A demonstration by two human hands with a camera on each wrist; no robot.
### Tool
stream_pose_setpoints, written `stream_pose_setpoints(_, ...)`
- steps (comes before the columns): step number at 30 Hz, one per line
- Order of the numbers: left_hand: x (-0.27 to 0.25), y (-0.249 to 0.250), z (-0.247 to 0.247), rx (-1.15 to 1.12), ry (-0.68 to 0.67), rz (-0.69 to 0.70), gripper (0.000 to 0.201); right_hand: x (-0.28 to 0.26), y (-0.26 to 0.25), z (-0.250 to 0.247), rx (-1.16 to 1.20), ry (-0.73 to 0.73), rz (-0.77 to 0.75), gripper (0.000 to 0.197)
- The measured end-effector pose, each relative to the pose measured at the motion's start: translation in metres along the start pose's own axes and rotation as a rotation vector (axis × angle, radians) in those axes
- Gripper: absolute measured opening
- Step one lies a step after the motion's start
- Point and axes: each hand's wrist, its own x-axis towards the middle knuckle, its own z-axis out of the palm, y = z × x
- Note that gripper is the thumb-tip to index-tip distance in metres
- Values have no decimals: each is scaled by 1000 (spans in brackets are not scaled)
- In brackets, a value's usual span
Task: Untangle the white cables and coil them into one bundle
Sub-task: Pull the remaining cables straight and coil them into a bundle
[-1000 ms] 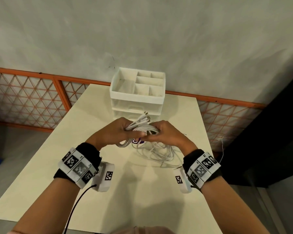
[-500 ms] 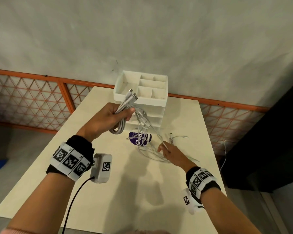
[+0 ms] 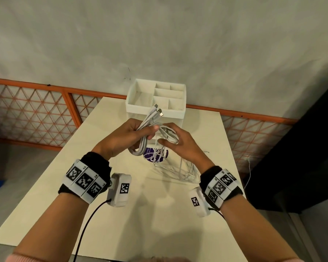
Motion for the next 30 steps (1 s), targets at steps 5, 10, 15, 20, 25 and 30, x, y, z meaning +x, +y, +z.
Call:
stream_pose_setpoints(5,-4,-2,-5,-57,28,23,41,3,-8,-2,208,-59,91,23)
stream_pose_setpoints(10,-6,0,-7,-126,84,35,40,2,-4,-10,141,-334,206,29)
stream_pose_setpoints(15,-5,-3,-14,-161,129,36,43,-3,16,-6,-17,-320,333,49)
stream_pose_setpoints(20,-2,-8,-10,-226,230,33,43,-4,13,-3,-11,-71,388,49)
stream_pose_setpoints(25,2,-11,-12,-284,281,48,41,-10,15,-7,173,-138,287,15)
stream_pose_setpoints(30,6,-14,-13,-357,264,14,41,-9,8,-12,239,-339,227,41)
